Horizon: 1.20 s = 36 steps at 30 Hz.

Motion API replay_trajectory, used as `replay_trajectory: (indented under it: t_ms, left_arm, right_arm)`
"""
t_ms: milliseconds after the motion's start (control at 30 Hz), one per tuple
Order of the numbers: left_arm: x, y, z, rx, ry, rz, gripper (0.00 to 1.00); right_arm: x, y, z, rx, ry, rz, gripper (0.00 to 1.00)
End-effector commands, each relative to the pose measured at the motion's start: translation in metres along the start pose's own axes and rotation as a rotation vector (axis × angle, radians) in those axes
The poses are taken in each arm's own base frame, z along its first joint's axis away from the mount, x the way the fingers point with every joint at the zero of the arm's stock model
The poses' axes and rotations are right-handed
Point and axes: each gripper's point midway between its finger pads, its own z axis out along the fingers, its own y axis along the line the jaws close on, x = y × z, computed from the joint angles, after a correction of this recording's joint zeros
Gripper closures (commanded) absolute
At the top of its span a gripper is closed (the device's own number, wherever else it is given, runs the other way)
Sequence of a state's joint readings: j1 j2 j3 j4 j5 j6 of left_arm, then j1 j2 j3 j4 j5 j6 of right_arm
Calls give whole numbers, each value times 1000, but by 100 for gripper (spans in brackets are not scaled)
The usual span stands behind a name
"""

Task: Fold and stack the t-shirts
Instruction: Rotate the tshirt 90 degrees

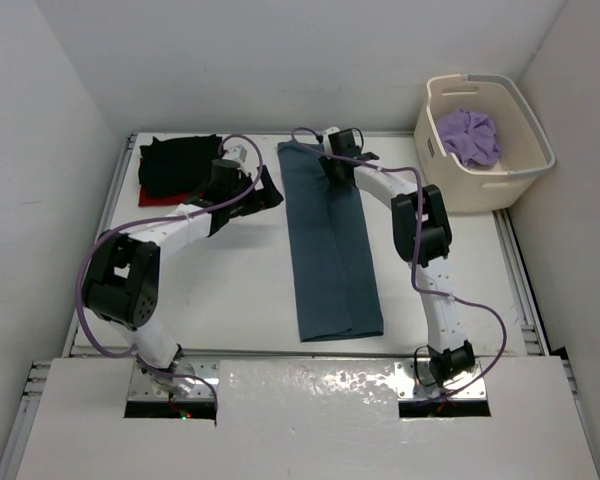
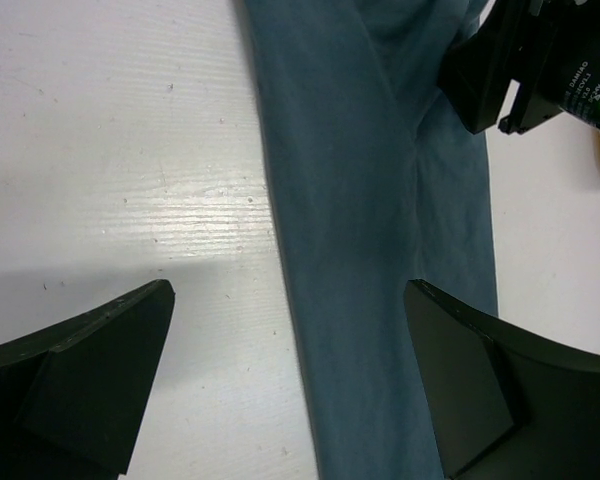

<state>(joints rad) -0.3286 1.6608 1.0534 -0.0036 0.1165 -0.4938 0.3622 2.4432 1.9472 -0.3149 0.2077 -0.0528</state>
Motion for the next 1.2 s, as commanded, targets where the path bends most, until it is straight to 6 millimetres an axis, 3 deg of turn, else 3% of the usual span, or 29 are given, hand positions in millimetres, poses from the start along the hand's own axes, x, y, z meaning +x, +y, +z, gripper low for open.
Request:
replay_trajectory:
  t_ms: [0,33,100,267,333,500,567,667,1000,1167]
  left_arm:
    - [-9,-16,3,43,-26,28,0]
    - [-9,-16,3,44,-24,30,0]
    - [-9,-16,4,44,-24,28,0]
    - [-7,-17,5,50,-17,29,0]
    - [-5,-17,6,52,-9,28,0]
    - [-9,-20,4,61,-17,30,0]
    - [-8,-21,4,64,-14,29,0]
    - [-7,-23,4,73,-9,32,0]
    - [-6,-25,1,73,-5,37,0]
    - [-9,-25,2,69,-6,40,0]
  right_arm:
    - [-45,-16,-34,65,-99,-2,54]
    - [-43,-16,-34,65,-97,-3,62]
    - [-41,-17,-33,73,-88,-2,65]
    - [-41,-17,-34,82,-82,-5,84]
    - [-38,-21,-35,108,-74,5,100]
    - [-28,-31,-49,162,-48,53,100]
    - [-35,-34,-64,173,-76,106,100]
    - [-29,-39,-74,199,-72,149,100]
    - [0,-38,-69,204,39,212,97]
    - [12,-36,-65,187,86,214,76]
